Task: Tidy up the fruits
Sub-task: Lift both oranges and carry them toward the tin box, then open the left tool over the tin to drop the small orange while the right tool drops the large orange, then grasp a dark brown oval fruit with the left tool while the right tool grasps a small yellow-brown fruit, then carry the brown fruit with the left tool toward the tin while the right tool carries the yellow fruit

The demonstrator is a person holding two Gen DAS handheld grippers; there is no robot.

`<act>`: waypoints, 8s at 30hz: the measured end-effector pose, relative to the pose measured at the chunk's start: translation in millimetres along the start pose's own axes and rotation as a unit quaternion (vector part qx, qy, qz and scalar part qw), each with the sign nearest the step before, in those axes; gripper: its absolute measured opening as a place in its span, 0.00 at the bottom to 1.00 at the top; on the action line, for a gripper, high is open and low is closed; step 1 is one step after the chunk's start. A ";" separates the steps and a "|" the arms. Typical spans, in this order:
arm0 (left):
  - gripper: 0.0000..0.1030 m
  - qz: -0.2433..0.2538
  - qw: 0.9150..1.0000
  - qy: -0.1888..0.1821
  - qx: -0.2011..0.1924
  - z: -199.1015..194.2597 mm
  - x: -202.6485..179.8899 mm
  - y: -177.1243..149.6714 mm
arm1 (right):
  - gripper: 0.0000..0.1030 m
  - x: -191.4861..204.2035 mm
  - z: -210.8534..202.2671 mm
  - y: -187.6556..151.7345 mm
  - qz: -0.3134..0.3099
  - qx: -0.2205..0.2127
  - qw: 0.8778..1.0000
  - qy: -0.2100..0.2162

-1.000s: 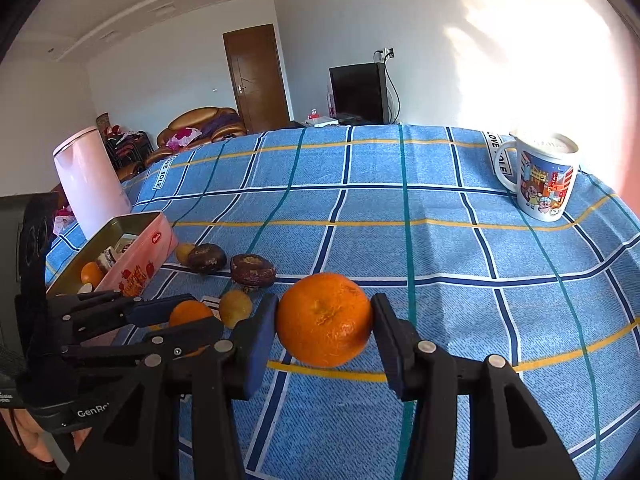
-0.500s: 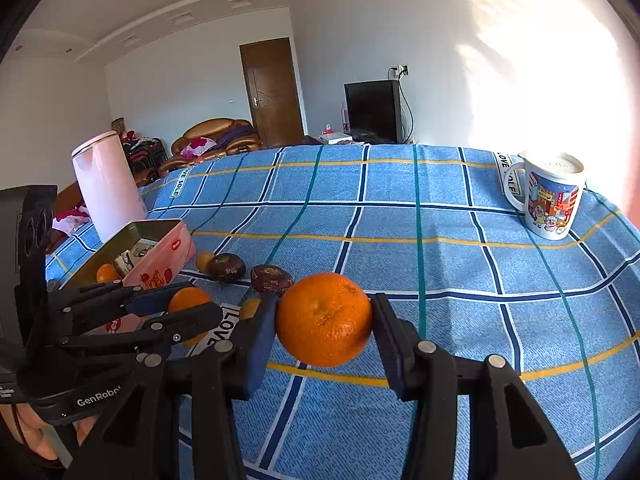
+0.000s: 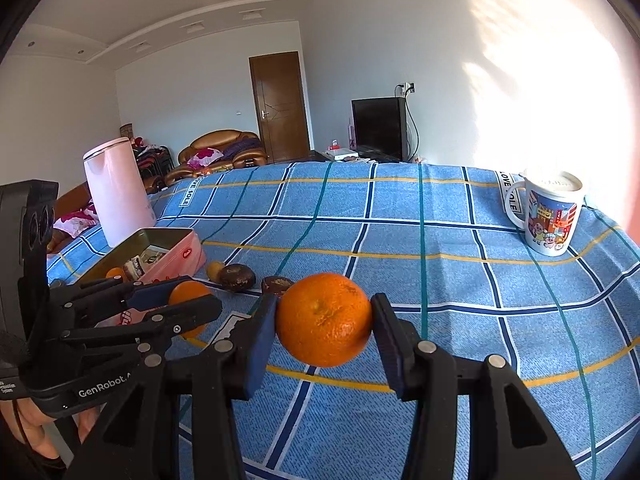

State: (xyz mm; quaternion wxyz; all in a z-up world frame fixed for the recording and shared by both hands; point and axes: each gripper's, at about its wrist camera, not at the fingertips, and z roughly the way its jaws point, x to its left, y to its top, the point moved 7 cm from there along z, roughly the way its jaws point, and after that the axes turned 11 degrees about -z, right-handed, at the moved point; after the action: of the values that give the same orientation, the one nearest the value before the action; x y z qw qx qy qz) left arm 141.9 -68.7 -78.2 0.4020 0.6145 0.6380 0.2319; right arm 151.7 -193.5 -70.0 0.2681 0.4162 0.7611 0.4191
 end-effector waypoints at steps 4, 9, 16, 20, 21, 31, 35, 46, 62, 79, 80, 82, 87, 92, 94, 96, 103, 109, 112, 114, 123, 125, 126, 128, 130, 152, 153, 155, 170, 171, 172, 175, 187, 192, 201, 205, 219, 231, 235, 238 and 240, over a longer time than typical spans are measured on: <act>0.35 0.002 1.000 0.001 -0.007 -3.7 0.2 0.4 | 0.48 1.4 -2.7 0.8 -0.004 -0.007 1.000 -0.001; 0.35 0.002 1.000 0.004 -0.020 -8.3 0.1 2.1 | 0.48 3.0 -7.5 1.9 -0.008 -0.018 1.000 -0.003; 0.35 0.005 0.999 0.006 -0.037 -13.9 -0.8 4.0 | 0.48 5.5 -12.4 4.1 -0.014 -0.030 0.999 -0.004; 0.35 0.007 0.999 0.009 -0.048 -17.6 -1.5 4.7 | 0.48 6.4 -14.1 4.9 -0.016 -0.034 0.999 -0.007; 0.35 0.007 0.999 0.011 -0.051 -19.0 -1.6 5.0 | 0.48 6.5 -14.7 5.2 -0.017 -0.036 0.999 -0.007; 0.35 0.001 0.999 0.014 -0.051 -28.5 7.5 3.0 | 0.48 15.1 -12.8 7.3 -0.035 -0.032 0.999 -0.007; 0.35 -0.011 0.997 0.031 -0.063 -44.2 32.1 11.3 | 0.48 29.4 -10.3 17.2 -0.044 -0.026 0.999 0.011; 0.35 -0.057 0.989 0.116 -0.070 -76.8 131.9 24.7 | 0.48 111.1 8.5 66.5 -0.096 -0.031 0.991 0.088; 0.35 -0.092 0.983 0.159 -0.023 -63.9 190.3 2.8 | 0.48 197.0 80.2 65.3 -0.139 0.022 0.979 0.145; 0.74 -0.090 0.984 0.143 -0.052 -76.6 163.8 8.4 | 0.50 158.0 63.0 46.2 -0.129 0.039 0.984 0.112; 0.75 -0.088 0.985 0.139 -0.054 -76.0 157.8 9.7 | 0.51 141.7 61.1 42.5 -0.124 0.048 0.987 0.092; 0.78 -0.082 0.987 0.126 -0.053 -73.3 144.1 11.7 | 0.51 109.1 58.5 34.7 -0.109 0.063 0.991 0.052; 0.83 -0.060 0.992 0.106 -0.042 -62.9 114.2 15.6 | 0.51 54.3 61.7 15.7 -0.059 0.103 0.993 0.016; 0.87 -0.035 0.993 0.104 -0.036 -52.8 93.2 20.9 | 0.51 48.8 73.8 4.3 -0.048 0.129 0.990 0.030; 0.88 -0.026 0.994 0.105 -0.032 -47.0 87.2 23.1 | 0.51 52.4 79.0 1.7 -0.054 0.142 0.988 0.033; 0.88 -0.019 0.994 0.106 -0.027 -41.4 81.8 24.7 | 0.50 53.3 85.7 -1.6 -0.051 0.155 0.986 0.040; 0.88 -0.003 0.996 0.094 -0.013 -23.8 58.5 31.4 | 0.27 46.4 83.0 -11.0 -0.046 0.161 0.984 0.054; 0.88 0.007 0.997 0.077 0.010 9.6 25.2 32.5 | 0.27 -5.5 65.2 -9.6 -0.018 0.140 0.990 -0.016; 0.84 0.007 0.997 0.061 0.038 33.2 10.3 28.4 | 0.27 -29.4 60.4 -13.0 0.001 0.138 0.990 -0.036; 0.74 0.015 0.997 0.055 0.053 46.7 0.3 25.0 | 0.27 -38.0 57.9 -14.3 0.015 0.137 0.990 -0.036; 0.44 0.022 0.990 0.030 0.134 99.6 -18.4 6.9 | 0.27 -45.4 54.3 -12.6 0.032 0.123 0.991 -0.041; 0.43 0.011 0.990 0.024 0.138 101.4 -17.4 6.8 | 0.27 -43.6 53.8 -12.3 0.027 0.122 0.991 -0.041; 0.43 0.007 0.991 0.019 0.134 98.9 -16.9 7.6 | 0.27 -42.7 54.0 -12.2 0.025 0.122 0.991 -0.041; 0.43 0.007 0.991 0.016 0.130 96.2 -17.5 8.1 | 0.27 -41.4 52.9 -11.1 0.021 0.119 0.992 -0.044; 0.43 0.005 0.993 0.015 0.120 92.7 -17.1 10.4 | 0.27 -40.5 51.6 -10.0 0.020 0.114 0.992 -0.042; 0.43 0.004 0.999 0.021 0.024 55.2 -15.4 26.0 | 0.27 -30.8 28.7 4.1 0.003 0.044 0.999 -0.025; 0.43 0.004 1.000 0.021 0.023 54.4 -15.2 26.1 | 0.27 -30.6 27.6 4.6 0.002 0.041 0.999 -0.025; 0.43 0.003 1.000 0.019 0.021 53.3 -14.7 26.1 | 0.27 -30.4 25.6 5.8 0.002 0.035 0.999 -0.025; 0.43 0.005 1.000 0.022 -0.018 38.3 -14.8 29.4 | 0.27 -29.7 14.2 10.3 0.000 0.003 1.000 -0.026; 0.43 0.006 1.000 0.022 -0.020 37.7 -15.5 29.6 | 0.27 -29.4 13.5 10.5 -0.001 0.001 1.000 -0.026; 0.43 0.007 0.999 0.023 -0.023 36.4 -15.5 29.8 | 0.27 -29.4 12.9 10.7 -0.001 0.000 1.000 -0.027; 0.43 0.010 0.999 0.024 -0.030 33.2 -16.3 30.0 | 0.27 -29.3 11.5 11.5 -0.002 -0.005 1.000 -0.028; 0.43 0.012 0.998 0.026 -0.059 20.4 -16.3 31.8 | 0.27 -28.5 4.0 13.4 -0.006 -0.024 0.999 -0.032; 0.43 0.014 0.997 0.025 -0.065 16.6 -17.2 31.1 | 0.27 -26.3 0.3 14.3 -0.011 -0.032 0.999 -0.037; 0.43 0.020 0.995 0.034 -0.090 5.8 -19.5 30.8 | 0.27 -22.4 -9.5 17.7 -0.020 -0.054 0.997 -0.046; 0.43 0.024 0.994 0.035 -0.097 1.1 -20.7 29.6 | 0.27 -20.7 -11.7 18.3 -0.025 -0.059 0.997 -0.049; 0.43 0.021 0.994 0.049 -0.095 -37.4 10.3 20.9 | 0.27 11.6 -2.1 21.3 -0.053 -0.033 0.998 -0.008; 0.43 -0.057 0.983 0.160 -0.066 -78.7 153.2 18.7 | 0.27 131.1 38.5 64.1 -0.106 -0.017 0.987 0.121; 0.43 -0.067 0.980 0.180 -0.047 -76.7 178.7 9.1 | 0.27 167.7 59.8 70.1 -0.128 -0.004 0.982 0.142; 0.43 -0.076 0.978 0.190 -0.034 -72.5 191.7 3.4 | 0.27 187.9 73.6 71.5 -0.133 0.006 0.978 0.158; 0.43 -0.079 0.979 0.185 -0.021 -68.8 196.1 0.2 | 0.27 198.3 81.5 70.8 -0.141 0.013 0.976 0.163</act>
State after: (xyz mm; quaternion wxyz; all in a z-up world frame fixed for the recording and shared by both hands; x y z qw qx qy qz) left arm 102.5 135.3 -83.6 0.3075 0.4999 0.7427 0.3223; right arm 141.3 31.9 -61.9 0.1912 0.2344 0.8507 0.4300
